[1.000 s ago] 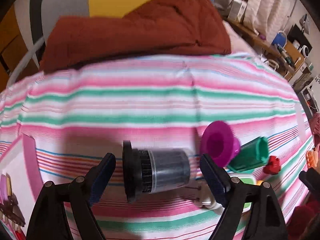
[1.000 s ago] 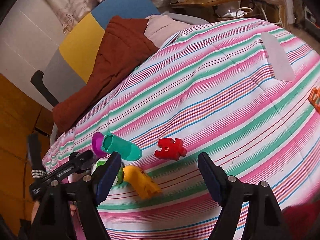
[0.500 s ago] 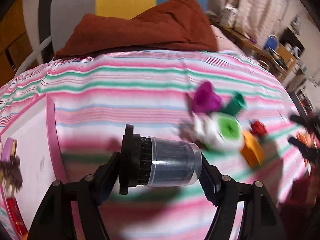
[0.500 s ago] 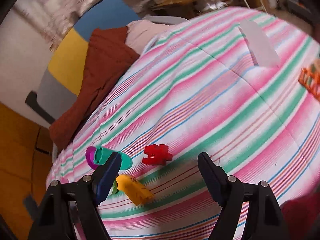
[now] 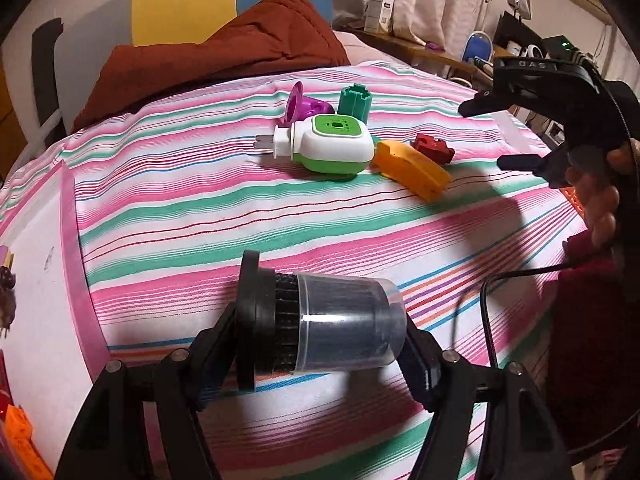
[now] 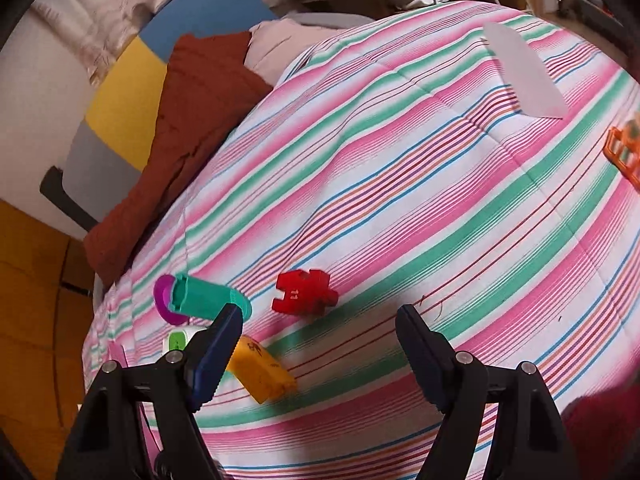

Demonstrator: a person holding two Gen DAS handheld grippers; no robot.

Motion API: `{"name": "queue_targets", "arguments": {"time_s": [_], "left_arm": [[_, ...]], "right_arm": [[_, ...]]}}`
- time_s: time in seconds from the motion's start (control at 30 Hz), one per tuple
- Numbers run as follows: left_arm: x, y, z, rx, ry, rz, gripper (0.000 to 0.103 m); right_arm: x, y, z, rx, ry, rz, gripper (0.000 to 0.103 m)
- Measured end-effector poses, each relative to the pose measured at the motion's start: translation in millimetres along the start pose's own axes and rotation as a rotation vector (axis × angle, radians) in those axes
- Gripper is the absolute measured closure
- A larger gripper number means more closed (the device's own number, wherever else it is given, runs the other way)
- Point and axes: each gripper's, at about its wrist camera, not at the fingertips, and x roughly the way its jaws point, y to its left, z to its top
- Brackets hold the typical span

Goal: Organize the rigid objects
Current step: 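Grasp the white-green plug device with right tool while left tool holds the clear cylinder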

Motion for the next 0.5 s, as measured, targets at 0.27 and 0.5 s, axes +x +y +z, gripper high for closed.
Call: {"name": "queue_targets", "arguments": {"time_s": [0.27, 0.5], "left_arm": [[0, 0, -8, -0.004, -0.054, 0.001, 0.031], [-1, 3, -12, -0.021, -0.076, -0.014, 0.031]], "right_arm": [[0, 59, -24, -0.338, -0.012, 0.053, 0.026], [15, 121, -60, -0.661, 0.057, 0.074, 0.034]]}}
